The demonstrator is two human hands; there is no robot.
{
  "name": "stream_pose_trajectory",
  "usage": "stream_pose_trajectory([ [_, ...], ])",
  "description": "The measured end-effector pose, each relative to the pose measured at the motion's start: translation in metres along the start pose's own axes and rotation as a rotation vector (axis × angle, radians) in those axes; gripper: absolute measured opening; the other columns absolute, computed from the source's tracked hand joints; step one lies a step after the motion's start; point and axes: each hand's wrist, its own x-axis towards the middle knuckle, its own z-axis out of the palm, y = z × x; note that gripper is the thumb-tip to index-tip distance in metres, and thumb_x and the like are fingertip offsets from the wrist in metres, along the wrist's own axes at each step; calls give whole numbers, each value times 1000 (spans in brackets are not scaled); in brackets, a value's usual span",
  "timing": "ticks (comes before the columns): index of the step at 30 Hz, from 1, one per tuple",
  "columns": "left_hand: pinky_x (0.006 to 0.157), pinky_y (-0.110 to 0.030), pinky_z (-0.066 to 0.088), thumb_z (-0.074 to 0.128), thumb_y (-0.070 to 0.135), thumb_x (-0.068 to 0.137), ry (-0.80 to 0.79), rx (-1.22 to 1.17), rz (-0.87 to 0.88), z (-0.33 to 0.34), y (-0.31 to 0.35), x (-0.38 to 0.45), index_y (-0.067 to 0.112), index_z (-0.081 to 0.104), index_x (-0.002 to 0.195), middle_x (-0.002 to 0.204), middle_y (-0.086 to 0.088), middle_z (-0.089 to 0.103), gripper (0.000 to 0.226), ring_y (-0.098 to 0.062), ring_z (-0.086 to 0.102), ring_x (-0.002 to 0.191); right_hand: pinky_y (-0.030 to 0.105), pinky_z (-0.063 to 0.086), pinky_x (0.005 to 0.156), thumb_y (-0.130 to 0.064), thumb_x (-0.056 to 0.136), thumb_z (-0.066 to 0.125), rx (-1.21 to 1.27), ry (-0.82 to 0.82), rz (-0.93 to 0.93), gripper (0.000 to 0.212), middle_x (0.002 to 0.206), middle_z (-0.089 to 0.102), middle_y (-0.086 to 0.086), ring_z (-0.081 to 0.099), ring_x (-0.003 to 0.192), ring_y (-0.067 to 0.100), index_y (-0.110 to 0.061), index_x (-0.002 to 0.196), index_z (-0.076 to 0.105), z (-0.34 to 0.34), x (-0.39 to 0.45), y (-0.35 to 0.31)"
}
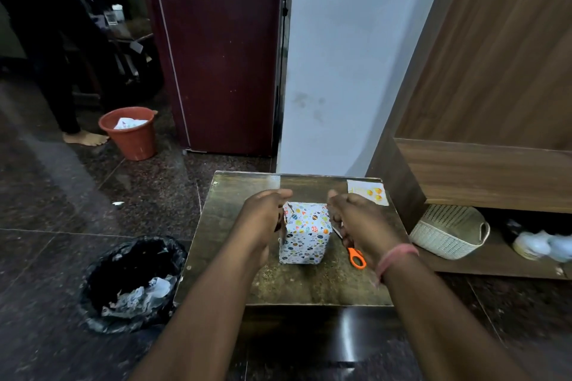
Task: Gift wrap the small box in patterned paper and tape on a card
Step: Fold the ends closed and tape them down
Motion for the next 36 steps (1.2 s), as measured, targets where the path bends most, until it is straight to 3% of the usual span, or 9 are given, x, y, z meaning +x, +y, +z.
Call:
stream_pose_trajectory([
  [5,73,-29,58,46,-2,102,-118,39,-69,-8,-1,-3,10,72,115,105,-9,78,32,-19,72,87,33,58,69,-24,99,65,233,-63,-155,17,110,73,-3,66,77,11,-24,113,73,-1,-22,26],
  [9,76,-32,59,51,-2,101,-110,67,-58,-9,-8,-5,14,74,112,94,-4,80,30,-13,73,78,32,58,76,-15,101,60,232,-70,-226,21,105,75,-7,66,84,6,-23,115,74,-1,-23,30],
  [12,70,-27,55,56,-1,100,-90,96,4,-13,-9,-6,16,75,108,87,3,80,26,-1,68,64,35,60,81,-14,103,57,190,-148,-210,23,109,76,-5,68,99,12,-23,118,72,-9,-20,31],
  [15,70,-23,52,60,-5,96,-91,119,43,-15,-8,-8,16,76,105,89,3,80,28,-1,68,69,43,61,86,-12,102,57,180,-210,-198,24,114,75,2,69,110,23,-20,120,71,-18,-17,31],
  [20,66,-22,54,69,-2,91,-67,106,15,-17,-7,-7,13,78,102,80,1,78,20,-5,67,65,38,61,78,-5,99,61,290,-262,-88,18,116,72,18,68,112,35,-12,112,72,-24,-13,29],
  [24,68,-25,52,71,2,88,-70,69,-68,-20,-8,-1,12,78,103,79,0,75,19,-10,61,69,36,61,75,-7,99,62,253,-276,-53,17,118,71,15,68,112,30,-11,113,70,-21,-14,28],
  [28,71,-26,50,71,5,89,-76,76,-57,-19,-12,0,14,77,105,86,0,76,20,-9,63,74,33,61,69,-9,100,60,216,-265,-27,15,102,70,11,63,80,20,-9,112,69,-47,-16,16],
  [33,72,-26,46,67,10,94,-72,126,32,-16,-13,3,12,76,108,91,-2,73,17,-9,59,78,27,48,51,-4,96,56,-283,155,-32,21,79,66,11,57,57,21,-13,81,69,-91,-1,26],
  [36,72,-26,47,62,10,96,-62,112,77,-15,-14,3,12,76,110,94,-2,75,20,-8,59,79,31,57,78,-14,89,65,-745,74,112,13,100,74,14,70,92,31,-8,96,74,-103,7,42],
])
